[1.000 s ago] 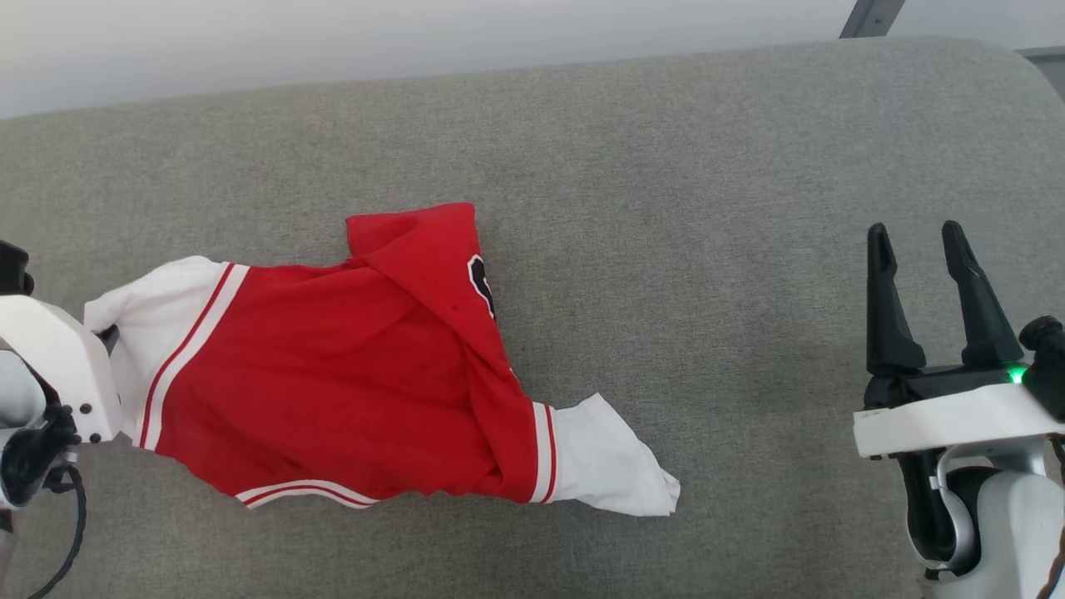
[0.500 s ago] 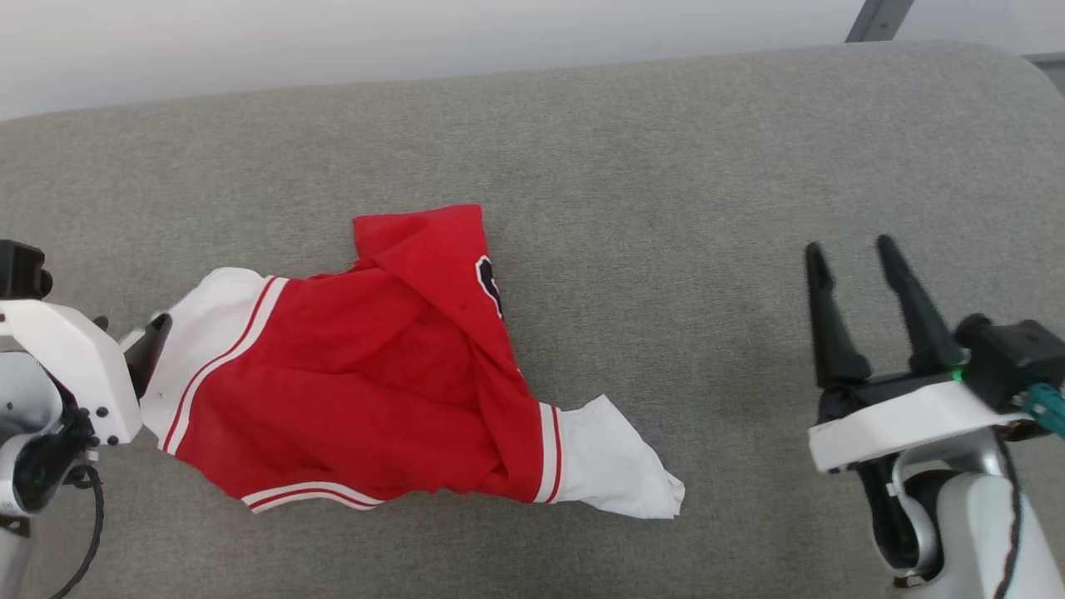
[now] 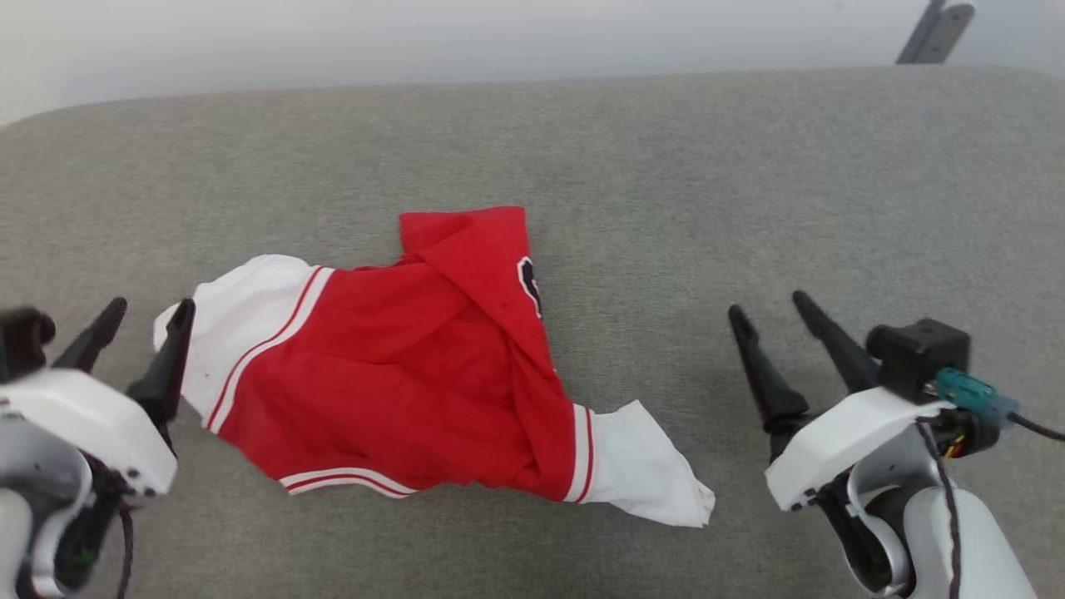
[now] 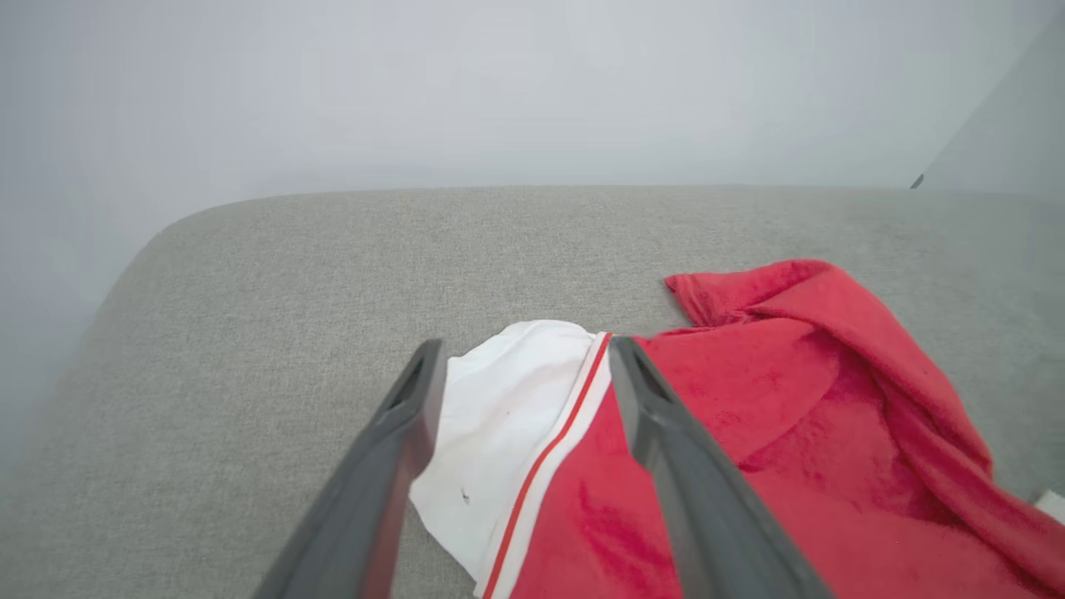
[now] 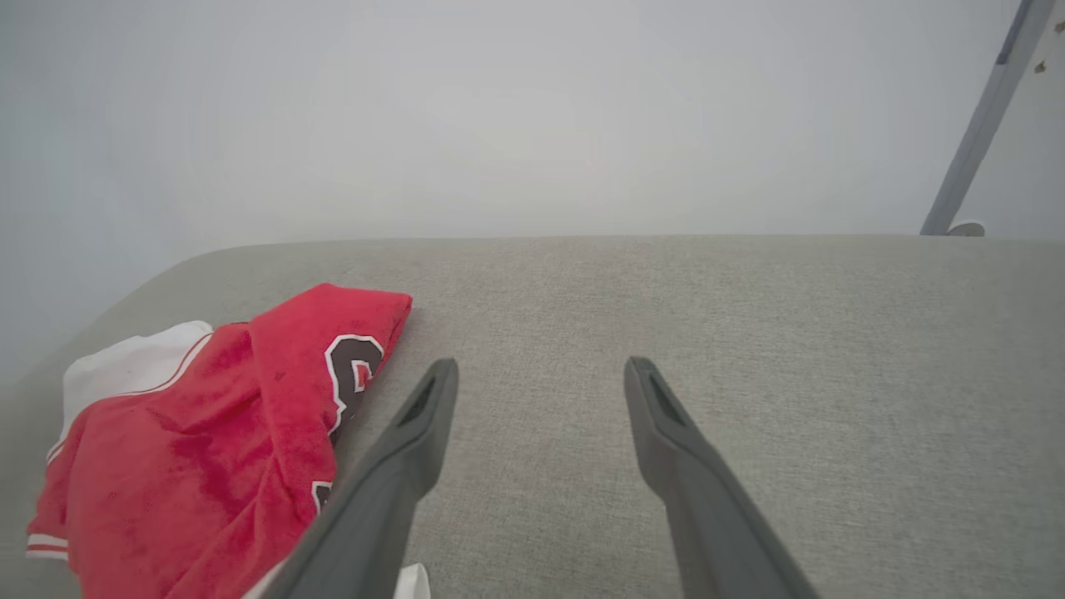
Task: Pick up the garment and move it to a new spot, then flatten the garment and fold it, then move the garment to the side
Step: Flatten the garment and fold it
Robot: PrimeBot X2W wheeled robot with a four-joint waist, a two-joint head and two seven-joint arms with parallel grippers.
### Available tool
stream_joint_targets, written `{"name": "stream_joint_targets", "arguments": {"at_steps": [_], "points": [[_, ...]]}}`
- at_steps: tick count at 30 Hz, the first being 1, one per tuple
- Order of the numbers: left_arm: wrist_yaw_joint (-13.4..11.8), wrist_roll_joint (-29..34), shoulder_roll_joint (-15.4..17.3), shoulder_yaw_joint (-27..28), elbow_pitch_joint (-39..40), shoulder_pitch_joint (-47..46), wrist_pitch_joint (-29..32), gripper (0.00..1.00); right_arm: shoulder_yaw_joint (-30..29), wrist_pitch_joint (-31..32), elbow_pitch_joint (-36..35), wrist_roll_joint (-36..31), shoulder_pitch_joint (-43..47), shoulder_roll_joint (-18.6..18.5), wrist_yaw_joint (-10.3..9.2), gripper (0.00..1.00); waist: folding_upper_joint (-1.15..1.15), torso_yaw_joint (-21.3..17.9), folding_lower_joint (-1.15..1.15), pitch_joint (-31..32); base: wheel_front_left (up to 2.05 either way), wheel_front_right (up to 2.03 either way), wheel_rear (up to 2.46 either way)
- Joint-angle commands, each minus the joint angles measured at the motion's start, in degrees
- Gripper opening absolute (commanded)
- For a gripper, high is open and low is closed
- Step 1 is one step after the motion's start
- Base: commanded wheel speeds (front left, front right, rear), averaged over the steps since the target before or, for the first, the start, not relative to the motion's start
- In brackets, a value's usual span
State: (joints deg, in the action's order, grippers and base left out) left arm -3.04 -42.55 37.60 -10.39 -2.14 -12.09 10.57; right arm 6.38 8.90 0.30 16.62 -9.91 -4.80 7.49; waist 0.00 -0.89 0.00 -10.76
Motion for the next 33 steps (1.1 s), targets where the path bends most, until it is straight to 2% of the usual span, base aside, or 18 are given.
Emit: {"name": "stream_joint_targets", "arguments": {"at_steps": [1, 10, 22, 33], "points": [[-0.4, 0.8, -0.2, 0.3, 0.8, 1.5, -1.6, 1.00, 0.6, 1.2, -0.1, 0.5, 0.4, -0.5, 0.00, 1.00, 0.00, 0.6, 0.00, 0.4, 0.00, 0.00, 0.00], [-1.2, 3.1, -3.5, 0.1, 4.0, 7.5, -11.3, 1.00, 1.7, 12.2, -0.5, 2.7, 2.7, -1.6, 0.00, 1.00, 0.00, 3.5, 0.00, 2.0, 0.00, 0.00, 0.00], [-1.1, 3.5, -6.8, -0.5, 4.0, 12.6, -18.4, 1.00, 3.5, 33.8, -4.0, 5.1, 7.5, -3.5, 0.00, 1.00, 0.00, 6.5, 0.00, 3.3, 0.00, 0.00, 0.00], [-0.5, 5.7, -9.3, -0.9, 3.7, 13.0, -23.9, 1.00, 4.9, 38.9, 0.6, 1.8, 4.0, -4.5, 0.00, 1.00, 0.00, 9.7, 0.00, 2.3, 0.00, 0.00, 0.00]]}}
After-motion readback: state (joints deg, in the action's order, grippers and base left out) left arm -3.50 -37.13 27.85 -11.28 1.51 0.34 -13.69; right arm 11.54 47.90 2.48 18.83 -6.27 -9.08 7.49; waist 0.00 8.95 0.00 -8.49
